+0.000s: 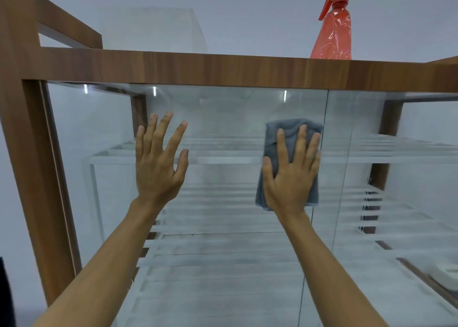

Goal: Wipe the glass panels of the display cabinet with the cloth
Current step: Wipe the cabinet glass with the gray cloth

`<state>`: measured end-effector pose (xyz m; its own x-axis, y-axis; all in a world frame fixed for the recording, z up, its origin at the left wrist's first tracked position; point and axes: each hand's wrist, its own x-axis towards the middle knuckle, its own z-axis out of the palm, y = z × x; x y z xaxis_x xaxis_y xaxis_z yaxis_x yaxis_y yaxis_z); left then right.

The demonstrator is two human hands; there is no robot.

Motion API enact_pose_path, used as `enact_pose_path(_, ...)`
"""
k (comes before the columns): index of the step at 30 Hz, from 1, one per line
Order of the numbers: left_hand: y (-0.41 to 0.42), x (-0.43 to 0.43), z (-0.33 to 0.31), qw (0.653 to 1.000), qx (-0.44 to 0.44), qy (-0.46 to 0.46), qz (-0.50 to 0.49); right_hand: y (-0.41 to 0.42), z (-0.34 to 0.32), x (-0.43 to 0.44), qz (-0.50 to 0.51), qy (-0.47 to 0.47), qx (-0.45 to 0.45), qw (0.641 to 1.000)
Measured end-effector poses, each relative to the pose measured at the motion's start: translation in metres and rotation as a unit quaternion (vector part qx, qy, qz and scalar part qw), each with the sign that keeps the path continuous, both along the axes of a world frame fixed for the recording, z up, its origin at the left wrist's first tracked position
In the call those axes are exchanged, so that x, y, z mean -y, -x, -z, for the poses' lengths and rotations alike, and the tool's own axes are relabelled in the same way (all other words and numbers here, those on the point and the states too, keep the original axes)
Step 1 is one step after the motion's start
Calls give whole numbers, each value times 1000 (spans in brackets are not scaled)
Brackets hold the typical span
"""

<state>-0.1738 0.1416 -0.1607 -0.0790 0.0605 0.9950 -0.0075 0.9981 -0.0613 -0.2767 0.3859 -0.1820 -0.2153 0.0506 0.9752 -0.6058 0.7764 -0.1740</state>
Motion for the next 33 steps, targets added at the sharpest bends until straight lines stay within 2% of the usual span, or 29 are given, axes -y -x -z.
enact_pose_path(6, 1, -1, -5, 1000, -24, -11, 7, -33, -10, 74, -12, -97, -46, 994)
enact_pose_path(11, 5, -8, -14, 1000, -29, -6, 11, -27, -24, 68, -19, -116, -75, 990)
enact_pose_path(17, 8, -11, -14, 1000, -17, -4, 6, 10, -55, -4, 7, -37, -38, 999)
enact_pose_path(22, 9, -10, -14, 1000, -14, -6, 3, 33, -51, -59, -3, 25, -7, 1000)
enact_pose_path(28, 8, -12, -13, 1000, -13, -7, 2, 26, -37, -47, 3, 65, 19, 998)
enact_pose_path(33, 9, -11, -12, 1000, -13, -7, -1, 6, -12, -7, 2, 10, -4, 1000)
